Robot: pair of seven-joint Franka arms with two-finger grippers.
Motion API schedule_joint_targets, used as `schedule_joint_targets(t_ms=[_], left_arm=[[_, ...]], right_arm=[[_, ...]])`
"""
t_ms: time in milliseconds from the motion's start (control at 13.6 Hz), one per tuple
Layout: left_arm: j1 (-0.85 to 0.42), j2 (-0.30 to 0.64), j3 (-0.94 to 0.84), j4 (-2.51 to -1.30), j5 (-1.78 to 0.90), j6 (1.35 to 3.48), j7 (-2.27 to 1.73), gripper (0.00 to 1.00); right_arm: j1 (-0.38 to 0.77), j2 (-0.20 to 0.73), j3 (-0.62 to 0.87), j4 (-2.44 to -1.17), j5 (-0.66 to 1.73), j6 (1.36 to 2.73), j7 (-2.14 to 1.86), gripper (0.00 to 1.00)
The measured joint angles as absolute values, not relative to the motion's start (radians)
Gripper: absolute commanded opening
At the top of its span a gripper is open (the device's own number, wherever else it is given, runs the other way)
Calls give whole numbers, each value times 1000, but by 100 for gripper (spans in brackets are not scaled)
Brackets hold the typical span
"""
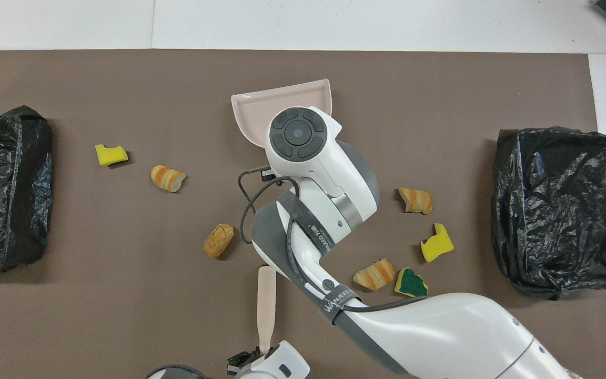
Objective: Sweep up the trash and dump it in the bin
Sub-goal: 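Lift the dustpan with the right gripper while the left gripper carries the brush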
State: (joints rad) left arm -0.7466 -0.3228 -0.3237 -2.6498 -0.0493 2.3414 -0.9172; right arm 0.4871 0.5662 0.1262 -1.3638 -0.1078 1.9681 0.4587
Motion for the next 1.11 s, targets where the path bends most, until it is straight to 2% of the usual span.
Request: schedule_joint_targets(t_ms=[221, 664, 885, 1106], left_arm=[[-681, -361, -313, -2572, -49, 2183, -917, 0], [-412, -372, -308, -2439, -18, 2028, -742, 0], [-255, -366, -308, -2383, 6, 2010, -625, 0], [-97, -343, -309, -2376, 18, 2018, -437, 0]], right_arm=[[459, 503, 126, -1377, -108, 1881, 339, 0], [428, 219, 132, -1600, -107, 1735, 23, 0], [445, 162, 136, -1660, -106, 1705, -112, 0], [433, 148, 133, -1739, -106, 1779, -195, 0]])
